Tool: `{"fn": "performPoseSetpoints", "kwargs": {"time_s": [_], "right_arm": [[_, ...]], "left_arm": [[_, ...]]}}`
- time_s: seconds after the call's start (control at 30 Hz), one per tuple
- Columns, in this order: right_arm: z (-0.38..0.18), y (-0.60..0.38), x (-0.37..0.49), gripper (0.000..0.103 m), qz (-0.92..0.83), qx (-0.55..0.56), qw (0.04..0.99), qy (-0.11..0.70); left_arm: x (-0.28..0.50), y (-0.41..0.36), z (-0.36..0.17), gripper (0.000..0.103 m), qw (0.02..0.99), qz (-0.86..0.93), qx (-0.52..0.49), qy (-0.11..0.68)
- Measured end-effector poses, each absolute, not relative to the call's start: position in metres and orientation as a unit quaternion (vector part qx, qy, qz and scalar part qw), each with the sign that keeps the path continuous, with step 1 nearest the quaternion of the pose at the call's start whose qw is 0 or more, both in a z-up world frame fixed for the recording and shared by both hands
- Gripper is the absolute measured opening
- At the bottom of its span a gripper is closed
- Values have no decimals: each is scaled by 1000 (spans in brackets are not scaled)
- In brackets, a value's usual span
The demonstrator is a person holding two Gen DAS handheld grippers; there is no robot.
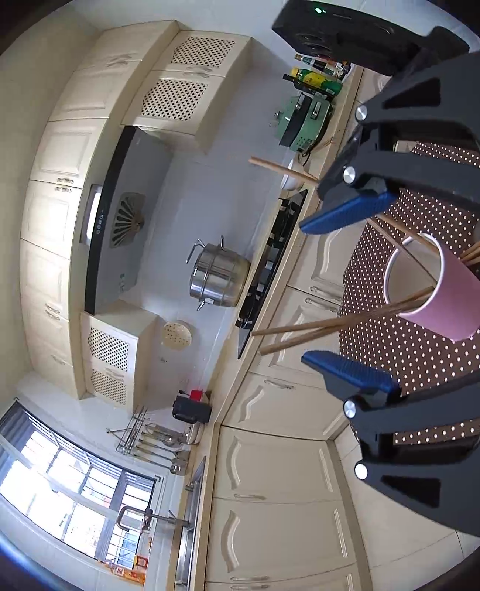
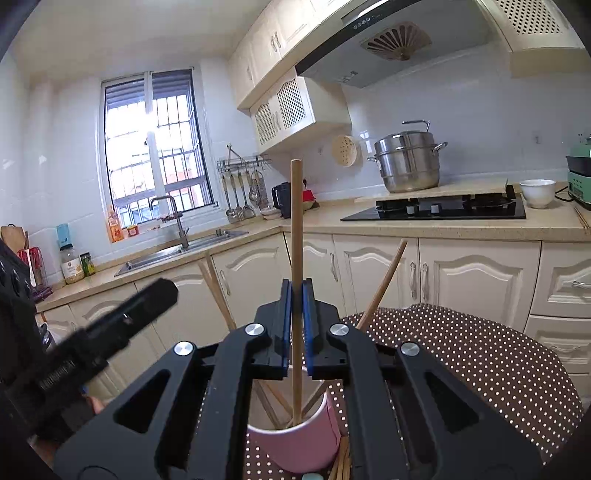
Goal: Organize utensils
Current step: 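Carry the chopstick over the pink holder and lower it inside, then move the open right tool back down to the utensil pile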
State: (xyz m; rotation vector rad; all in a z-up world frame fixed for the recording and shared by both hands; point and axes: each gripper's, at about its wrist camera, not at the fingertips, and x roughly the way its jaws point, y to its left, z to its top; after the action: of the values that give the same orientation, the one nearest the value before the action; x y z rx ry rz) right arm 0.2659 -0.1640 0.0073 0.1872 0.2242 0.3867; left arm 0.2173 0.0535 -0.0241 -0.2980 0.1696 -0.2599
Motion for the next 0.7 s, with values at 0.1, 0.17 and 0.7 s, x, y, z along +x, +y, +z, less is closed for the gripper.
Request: {"fn": "performPoseSetpoints", "kwargs": {"time_s": [0.1, 0.17, 0.7], "right_arm": [[5, -164, 262, 7, 190, 91, 971, 114], [5, -163, 259, 7, 189, 89, 971, 116], [14, -173, 228, 58, 173, 91, 976, 98]], "left_arm": [[211, 55, -21, 71, 980, -118, -139, 84], [209, 56, -20, 73, 980, -116, -136, 84], [189, 60, -13, 74, 981, -108, -122, 106]]}}
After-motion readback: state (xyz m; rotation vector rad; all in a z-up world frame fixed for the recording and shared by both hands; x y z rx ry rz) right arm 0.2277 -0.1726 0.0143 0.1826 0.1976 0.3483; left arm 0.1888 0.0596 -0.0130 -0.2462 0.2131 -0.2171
